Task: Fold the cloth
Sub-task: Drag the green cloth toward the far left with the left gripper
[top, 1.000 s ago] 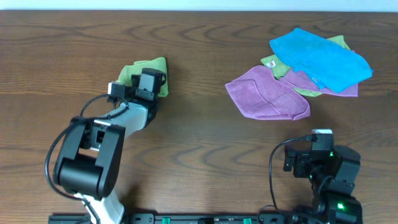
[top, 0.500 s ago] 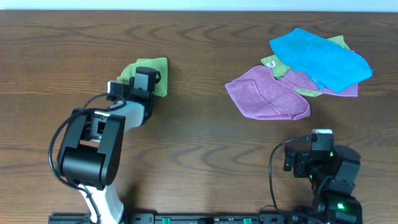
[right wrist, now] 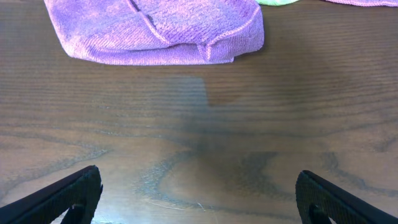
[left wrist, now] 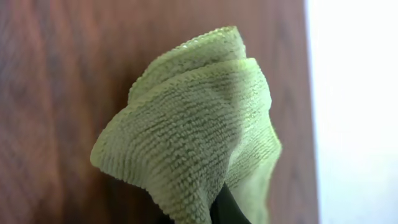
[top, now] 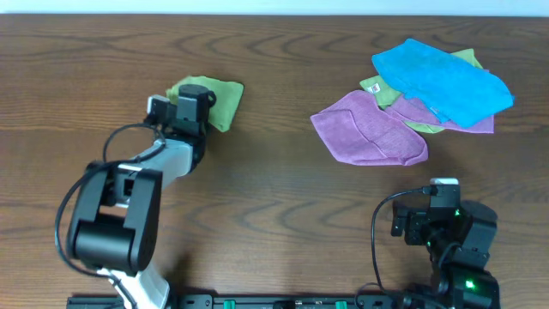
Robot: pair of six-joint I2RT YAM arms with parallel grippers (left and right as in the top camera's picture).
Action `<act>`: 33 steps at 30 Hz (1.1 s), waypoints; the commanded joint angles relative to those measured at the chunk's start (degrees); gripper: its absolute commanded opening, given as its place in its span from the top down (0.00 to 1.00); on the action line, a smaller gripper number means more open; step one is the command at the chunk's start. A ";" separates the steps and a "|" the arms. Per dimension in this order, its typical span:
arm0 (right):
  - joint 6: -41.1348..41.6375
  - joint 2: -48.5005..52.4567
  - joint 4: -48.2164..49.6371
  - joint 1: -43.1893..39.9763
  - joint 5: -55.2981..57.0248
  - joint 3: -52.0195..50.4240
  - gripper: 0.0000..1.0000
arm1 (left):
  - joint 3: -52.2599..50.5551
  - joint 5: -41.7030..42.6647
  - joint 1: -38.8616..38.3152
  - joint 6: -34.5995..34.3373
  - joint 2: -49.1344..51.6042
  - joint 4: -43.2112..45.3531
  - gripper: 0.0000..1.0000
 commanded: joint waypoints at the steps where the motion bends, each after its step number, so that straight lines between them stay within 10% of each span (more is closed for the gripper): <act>1: -0.63 -0.07 0.04 -0.42 0.15 -0.57 0.01 | -0.68 0.35 1.66 2.75 -2.56 -0.76 0.94; 33: -0.63 -0.07 0.04 -0.42 0.13 -0.59 0.01 | 4.22 0.11 10.10 10.43 -2.95 2.34 0.94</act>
